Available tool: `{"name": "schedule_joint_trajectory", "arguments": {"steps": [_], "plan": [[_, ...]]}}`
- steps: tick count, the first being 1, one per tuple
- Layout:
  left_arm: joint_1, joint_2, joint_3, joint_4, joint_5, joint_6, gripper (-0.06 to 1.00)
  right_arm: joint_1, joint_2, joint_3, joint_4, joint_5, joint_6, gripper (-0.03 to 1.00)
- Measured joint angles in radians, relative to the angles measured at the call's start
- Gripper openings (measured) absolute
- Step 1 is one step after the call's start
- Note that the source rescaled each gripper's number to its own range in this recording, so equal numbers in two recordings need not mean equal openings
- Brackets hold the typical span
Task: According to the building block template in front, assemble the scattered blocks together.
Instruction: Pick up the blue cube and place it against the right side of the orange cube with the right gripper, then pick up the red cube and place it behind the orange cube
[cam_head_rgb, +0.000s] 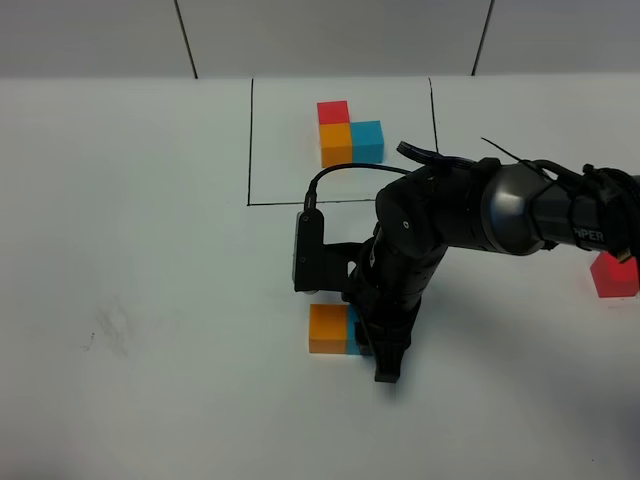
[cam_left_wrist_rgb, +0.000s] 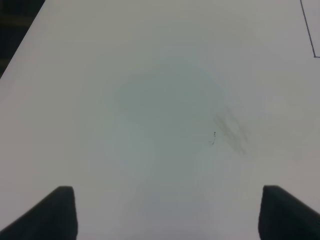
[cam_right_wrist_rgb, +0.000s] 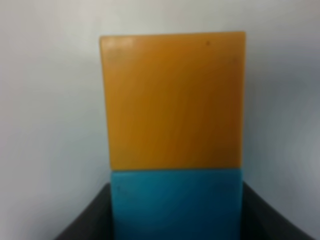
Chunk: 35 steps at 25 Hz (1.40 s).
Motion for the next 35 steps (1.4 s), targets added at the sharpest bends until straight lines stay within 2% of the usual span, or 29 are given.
{"name": "schedule_joint_trajectory", "arguments": {"steps": [12,13,14,17,18,19,22,26,29,33,35], "plan": [[0.0,0.0,0.0,0.0,0.0,0.0,0.66,0.0,0.001,0.0,0.004,-0.001,0.0,0.23],[0.0,0.0,0.0,0.0,0.0,0.0,0.66,0.0,0.002,0.0,0.006,-0.001,0.003,0.27],[0.0,0.0,0.0,0.0,0.0,0.0,0.66,0.0,0.003,0.0,0.009,-0.001,0.01,0.36],[0.0,0.0,0.0,0.0,0.0,0.0,0.66,0.0,-0.004,0.0,0.007,0.001,0.059,0.72],[0.0,0.0,0.0,0.0,0.0,0.0,0.66,0.0,-0.015,0.0,0.003,0.001,0.088,0.84],[0.0,0.0,0.0,0.0,0.0,0.0,0.66,0.0,-0.035,0.0,-0.012,0.008,0.125,0.91],[0.0,0.0,0.0,0.0,0.0,0.0,0.66,-0.014,-0.128,0.002,-0.054,0.044,0.268,0.98],[0.0,0.0,0.0,0.0,0.0,0.0,0.66,-0.113,-0.288,0.083,-0.066,0.059,0.5,1.0],[0.0,0.0,0.0,0.0,0.0,0.0,0.66,-0.227,-0.405,0.179,-0.08,0.016,0.665,0.96],[0.0,0.0,0.0,0.0,0.0,0.0,0.66,-0.379,-0.5,0.245,-0.174,-0.015,0.906,0.91],[0.0,0.0,0.0,0.0,0.0,0.0,0.66,-0.455,-0.508,0.249,-0.221,-0.019,0.979,0.91]]}}
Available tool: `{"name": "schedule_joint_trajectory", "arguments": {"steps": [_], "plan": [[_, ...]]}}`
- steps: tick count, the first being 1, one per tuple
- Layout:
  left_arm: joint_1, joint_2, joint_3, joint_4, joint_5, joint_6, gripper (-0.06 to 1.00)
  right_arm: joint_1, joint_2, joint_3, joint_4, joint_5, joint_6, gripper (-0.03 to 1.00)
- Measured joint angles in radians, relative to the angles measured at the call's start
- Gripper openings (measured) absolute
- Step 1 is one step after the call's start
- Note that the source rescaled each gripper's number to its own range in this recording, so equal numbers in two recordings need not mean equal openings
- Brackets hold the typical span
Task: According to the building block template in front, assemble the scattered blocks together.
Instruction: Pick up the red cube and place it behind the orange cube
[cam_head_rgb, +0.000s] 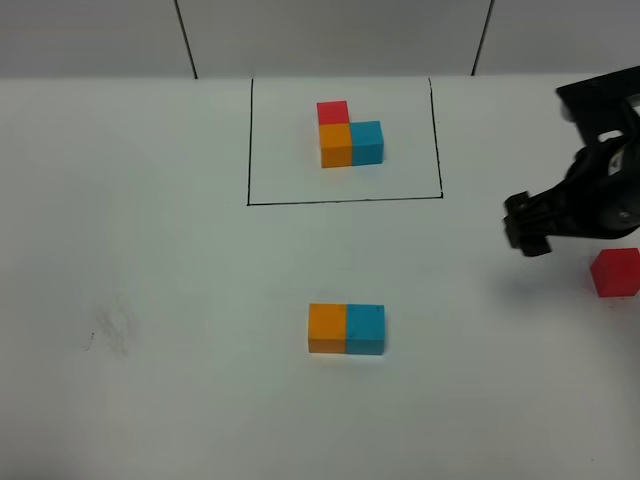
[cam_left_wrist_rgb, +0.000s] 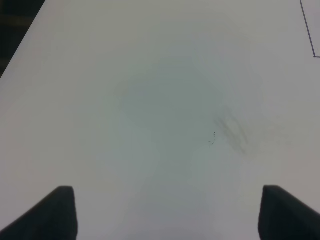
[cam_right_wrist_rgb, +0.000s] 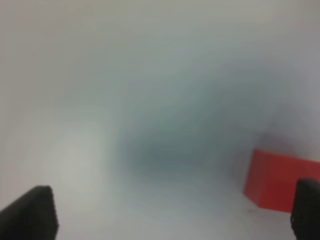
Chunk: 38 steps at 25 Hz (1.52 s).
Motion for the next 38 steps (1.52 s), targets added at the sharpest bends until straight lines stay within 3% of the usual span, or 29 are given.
{"name": "schedule_joint_trajectory", "arguments": {"steps": [5,9,24,26,28,32,38], "plan": [[0.0,0.0,0.0,0.0,0.0,0.0,0.66,-0.147,0.052,0.0,-0.025,0.002,0.022,0.9],[0.0,0.0,0.0,0.0,0.0,0.001,0.66,-0.213,0.138,0.001,-0.034,0.003,0.011,0.9],[0.0,0.0,0.0,0.0,0.0,0.006,0.66,-0.237,0.347,0.001,-0.074,-0.138,0.0,0.88],[0.0,0.0,0.0,0.0,0.0,0.006,0.66,-0.242,0.358,0.001,-0.075,-0.146,0.0,0.84],[0.0,0.0,0.0,0.0,0.0,0.006,0.66,-0.243,0.366,0.001,-0.076,-0.144,0.0,0.71],[0.0,0.0,0.0,0.0,0.0,0.006,0.66,-0.247,0.373,0.001,-0.076,-0.134,-0.001,0.2],[0.0,0.0,0.0,0.0,0.0,0.006,0.66,-0.239,0.345,-0.021,-0.081,-0.114,-0.01,0.22]]}}
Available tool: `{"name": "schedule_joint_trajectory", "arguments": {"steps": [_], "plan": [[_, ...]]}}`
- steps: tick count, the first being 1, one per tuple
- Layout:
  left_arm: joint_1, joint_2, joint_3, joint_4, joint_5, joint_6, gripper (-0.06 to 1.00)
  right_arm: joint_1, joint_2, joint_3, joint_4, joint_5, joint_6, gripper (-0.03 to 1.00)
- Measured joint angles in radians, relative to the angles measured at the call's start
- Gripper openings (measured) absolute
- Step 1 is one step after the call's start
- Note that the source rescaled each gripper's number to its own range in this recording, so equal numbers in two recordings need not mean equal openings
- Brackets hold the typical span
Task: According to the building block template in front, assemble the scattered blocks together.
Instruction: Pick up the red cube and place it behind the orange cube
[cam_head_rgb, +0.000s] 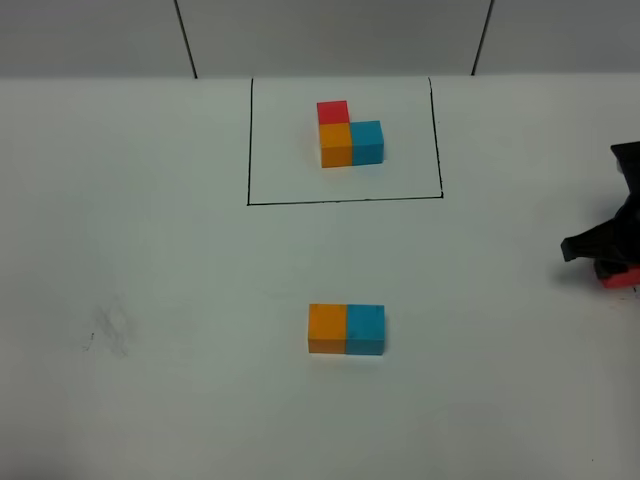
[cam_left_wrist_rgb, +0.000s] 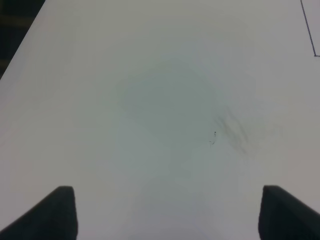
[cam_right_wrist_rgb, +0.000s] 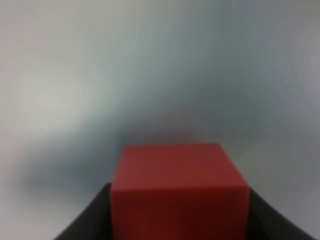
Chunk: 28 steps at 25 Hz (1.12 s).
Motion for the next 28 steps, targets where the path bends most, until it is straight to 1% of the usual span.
{"name": "schedule_joint_trajectory", "arguments": {"steps": [4,8,11,15,16,18,20,25,28], "plan": [[0.0,0.0,0.0,0.0,0.0,0.0,0.66,0.061,-0.106,-0.06,0.034,0.064,0.027,0.22],[0.0,0.0,0.0,0.0,0.0,0.0,0.66,0.168,-0.149,-0.168,0.062,0.172,0.182,0.21],[0.0,0.0,0.0,0.0,0.0,0.0,0.66,0.275,-0.142,-0.255,0.066,0.237,0.286,0.21],[0.0,0.0,0.0,0.0,0.0,0.0,0.66,0.425,-0.077,-0.345,0.068,0.265,0.355,0.21],[0.0,0.0,0.0,0.0,0.0,0.0,0.66,0.467,-0.049,-0.366,0.072,0.277,0.4,0.21],[0.0,0.0,0.0,0.0,0.0,0.0,0.66,0.524,0.013,-0.412,0.072,0.309,0.53,0.21],[0.0,0.0,0.0,0.0,0.0,0.0,0.66,0.583,0.072,-0.46,0.049,0.347,0.639,0.21],[0.0,0.0,0.0,0.0,0.0,0.0,0.66,0.697,0.19,-0.587,-0.009,0.416,0.757,0.21],[0.0,0.0,0.0,0.0,0.0,-0.001,0.66,0.737,0.237,-0.642,-0.017,0.451,0.811,0.21]]}}
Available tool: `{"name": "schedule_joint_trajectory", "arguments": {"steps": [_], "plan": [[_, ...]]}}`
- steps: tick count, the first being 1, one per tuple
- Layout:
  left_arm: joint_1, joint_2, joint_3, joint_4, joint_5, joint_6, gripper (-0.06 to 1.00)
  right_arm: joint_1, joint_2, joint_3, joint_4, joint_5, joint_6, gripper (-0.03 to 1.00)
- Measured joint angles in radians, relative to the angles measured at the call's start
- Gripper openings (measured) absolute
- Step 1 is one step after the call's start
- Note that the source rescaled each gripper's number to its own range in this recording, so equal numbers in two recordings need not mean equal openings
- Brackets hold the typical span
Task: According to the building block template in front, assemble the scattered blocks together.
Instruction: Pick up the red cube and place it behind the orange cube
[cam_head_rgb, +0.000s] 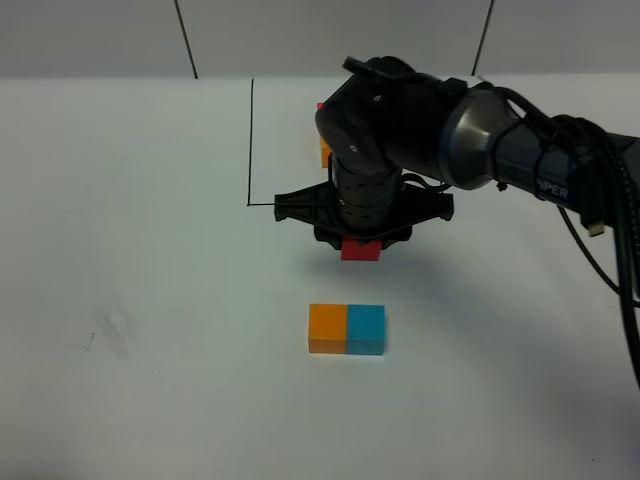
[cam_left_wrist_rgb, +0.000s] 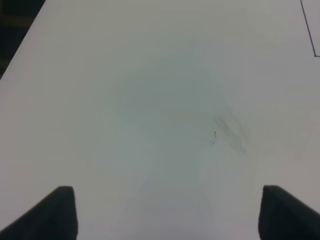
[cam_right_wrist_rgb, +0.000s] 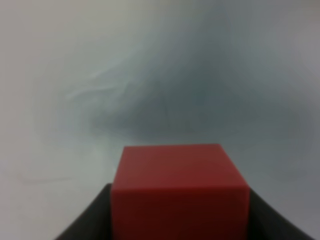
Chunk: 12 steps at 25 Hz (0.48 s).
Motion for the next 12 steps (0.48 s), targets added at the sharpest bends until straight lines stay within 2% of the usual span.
{"name": "schedule_joint_trajectory", "arguments": {"steps": [4,12], "plan": [[0.0,0.0,0.0,0.0,0.0,0.0,0.66,0.027,0.038,-0.028,-0.005,0.008,0.053,0.21],[0.0,0.0,0.0,0.0,0.0,0.0,0.66,0.052,0.079,-0.034,0.014,-0.009,0.071,0.21]]}}
